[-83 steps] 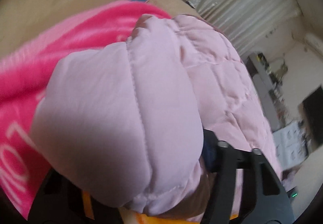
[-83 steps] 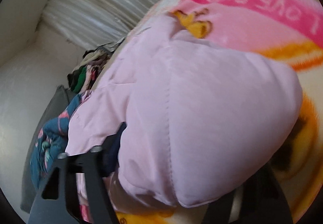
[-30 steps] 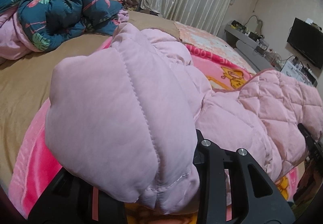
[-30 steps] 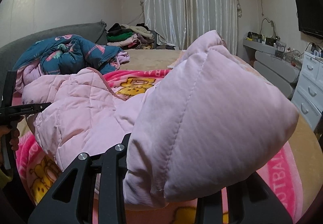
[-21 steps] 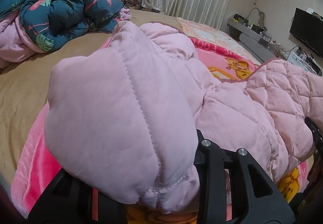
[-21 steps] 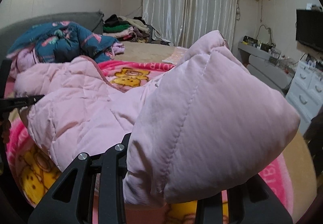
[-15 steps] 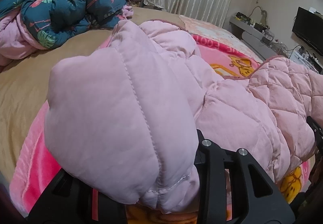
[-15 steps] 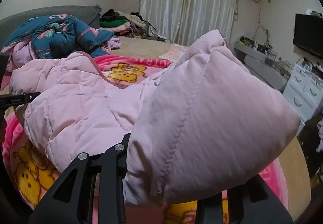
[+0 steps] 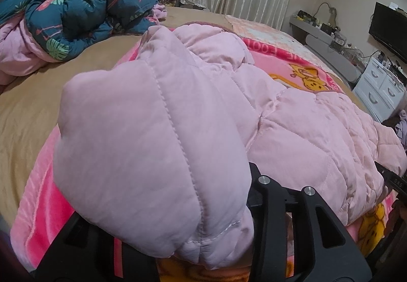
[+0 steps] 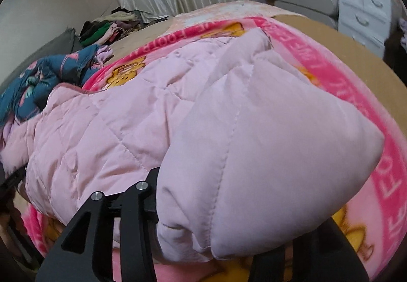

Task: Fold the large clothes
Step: 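Lay the folded jacket down on the blanket and open the right gripper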

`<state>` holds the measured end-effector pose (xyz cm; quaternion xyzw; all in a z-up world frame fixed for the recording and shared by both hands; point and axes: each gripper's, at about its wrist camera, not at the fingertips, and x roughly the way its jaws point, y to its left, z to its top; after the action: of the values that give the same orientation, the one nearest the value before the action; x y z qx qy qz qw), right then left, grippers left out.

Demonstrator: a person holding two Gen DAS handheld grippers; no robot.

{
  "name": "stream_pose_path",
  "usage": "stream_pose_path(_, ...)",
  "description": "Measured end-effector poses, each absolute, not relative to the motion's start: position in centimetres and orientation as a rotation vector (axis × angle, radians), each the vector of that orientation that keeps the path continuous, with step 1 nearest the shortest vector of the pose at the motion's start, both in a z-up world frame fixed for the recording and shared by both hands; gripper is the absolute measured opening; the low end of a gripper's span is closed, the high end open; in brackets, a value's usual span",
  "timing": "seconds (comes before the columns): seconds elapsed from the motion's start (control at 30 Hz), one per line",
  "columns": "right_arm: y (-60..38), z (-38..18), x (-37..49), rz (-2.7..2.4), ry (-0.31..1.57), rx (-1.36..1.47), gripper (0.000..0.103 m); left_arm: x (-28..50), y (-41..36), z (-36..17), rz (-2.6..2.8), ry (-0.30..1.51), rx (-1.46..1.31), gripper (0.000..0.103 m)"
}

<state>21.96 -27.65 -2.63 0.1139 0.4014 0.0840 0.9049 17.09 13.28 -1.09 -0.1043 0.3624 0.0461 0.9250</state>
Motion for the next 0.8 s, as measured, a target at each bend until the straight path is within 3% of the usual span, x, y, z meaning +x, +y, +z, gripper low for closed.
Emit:
stream_pose_path(0.17, -28.3, -2.5, 21.2, 0.158, 0.848, 0.267, 0.054, 16.9, 13.4, -1.2, 0.093, 0.750, -0.220, 0.033)
stream_pose_path(0.5, -30.0, -1.7, 17.8, 0.153, 0.833, 0.293, 0.087, 16.2, 14.2, -1.7, 0.072, 0.753, -0.279, 0.041)
stream_pose_path(0.67, -30.0, -1.2, 15.4, 0.151, 0.809, 0.260, 0.098, 15.3, 15.4, -2.6, 0.064, 0.750, -0.358, 0.056)
stream_pose_path(0.8, -29.9, -0.7, 13.7, 0.136, 0.787, 0.236, 0.099, 14.4, 16.6, -3.4, 0.065, 0.757, -0.424, 0.077)
